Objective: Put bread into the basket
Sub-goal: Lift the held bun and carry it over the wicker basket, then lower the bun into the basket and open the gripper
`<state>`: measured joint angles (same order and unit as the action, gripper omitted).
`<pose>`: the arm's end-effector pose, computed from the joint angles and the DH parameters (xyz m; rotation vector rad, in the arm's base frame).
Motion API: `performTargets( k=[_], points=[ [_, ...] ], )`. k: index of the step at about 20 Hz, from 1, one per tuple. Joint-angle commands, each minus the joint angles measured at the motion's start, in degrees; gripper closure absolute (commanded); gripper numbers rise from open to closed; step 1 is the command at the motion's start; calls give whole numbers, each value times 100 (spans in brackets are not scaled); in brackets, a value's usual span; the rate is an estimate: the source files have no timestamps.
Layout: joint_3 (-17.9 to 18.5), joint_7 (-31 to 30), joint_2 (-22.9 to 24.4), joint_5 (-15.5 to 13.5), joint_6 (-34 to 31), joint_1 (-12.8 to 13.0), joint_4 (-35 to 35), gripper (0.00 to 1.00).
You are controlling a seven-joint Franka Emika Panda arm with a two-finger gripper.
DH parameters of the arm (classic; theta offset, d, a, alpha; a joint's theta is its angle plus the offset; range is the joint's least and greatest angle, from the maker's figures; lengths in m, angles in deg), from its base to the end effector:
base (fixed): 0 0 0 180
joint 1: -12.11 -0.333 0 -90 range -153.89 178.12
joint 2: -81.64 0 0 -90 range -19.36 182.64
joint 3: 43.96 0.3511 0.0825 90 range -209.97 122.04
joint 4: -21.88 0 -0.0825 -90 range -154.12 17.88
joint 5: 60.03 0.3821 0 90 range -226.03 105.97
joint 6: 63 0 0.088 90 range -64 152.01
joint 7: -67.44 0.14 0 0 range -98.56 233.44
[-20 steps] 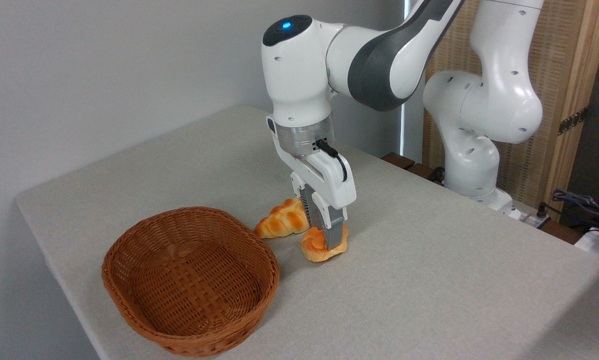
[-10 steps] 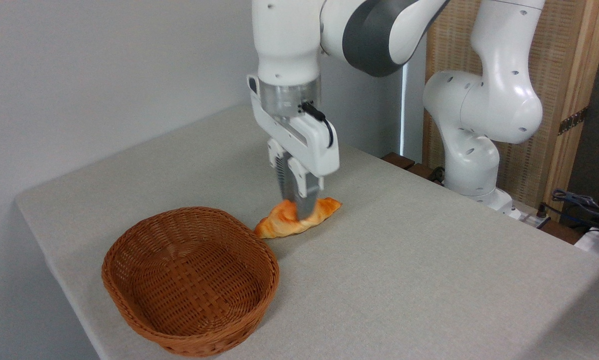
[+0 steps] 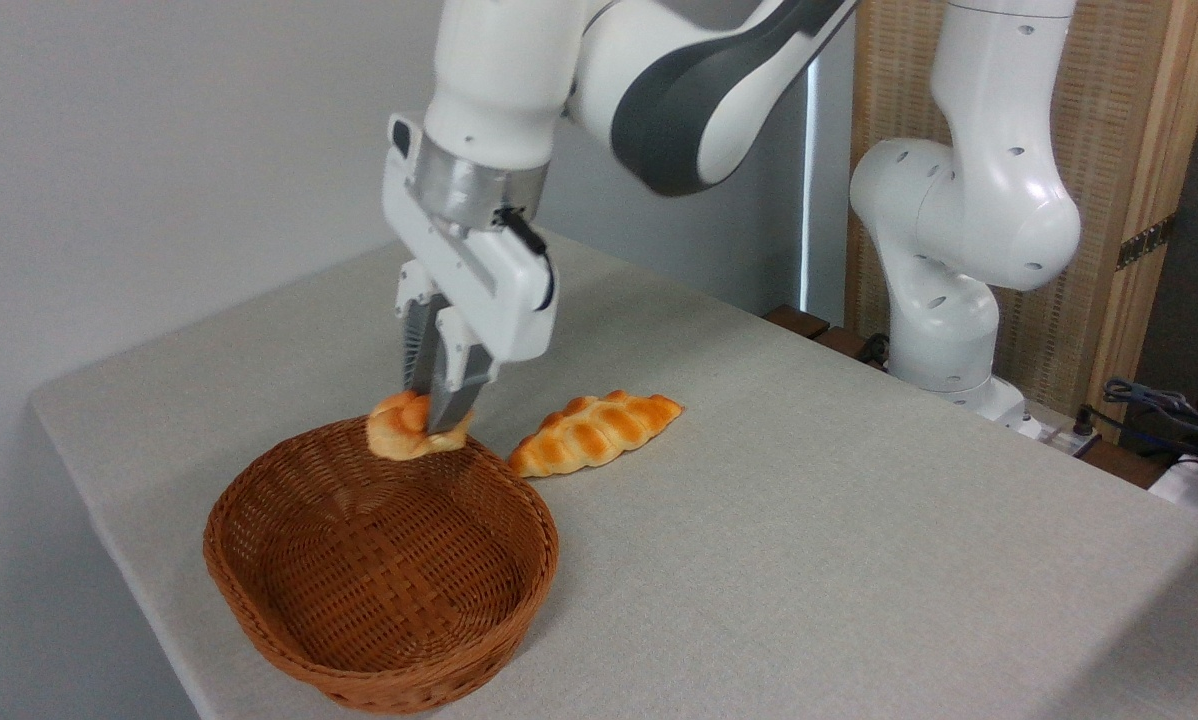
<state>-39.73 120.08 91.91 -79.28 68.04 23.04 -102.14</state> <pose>0.5231 -0.0756 0.5097 2.6666 -1.2090 0.5785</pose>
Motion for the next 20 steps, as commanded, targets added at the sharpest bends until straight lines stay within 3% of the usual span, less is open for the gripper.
performTargets(
  k=[1, 3, 4, 6, 10, 13, 20],
  points=[
    [122, 71, -463, -141, 755, 340, 124, 70],
    [78, 71, -578, -132, 958, 349, 115, 65],
    [69, 71, -613, -132, 959, 349, 115, 53],
    [60, 53, -684, -132, 985, 401, 115, 10],
    [60, 62, -746, -132, 994, 410, 115, 9],
    [60, 62, -781, -141, 1063, 410, 124, 0],
    [52, 53, -781, -141, 1266, 411, 124, 0]
  ],
)
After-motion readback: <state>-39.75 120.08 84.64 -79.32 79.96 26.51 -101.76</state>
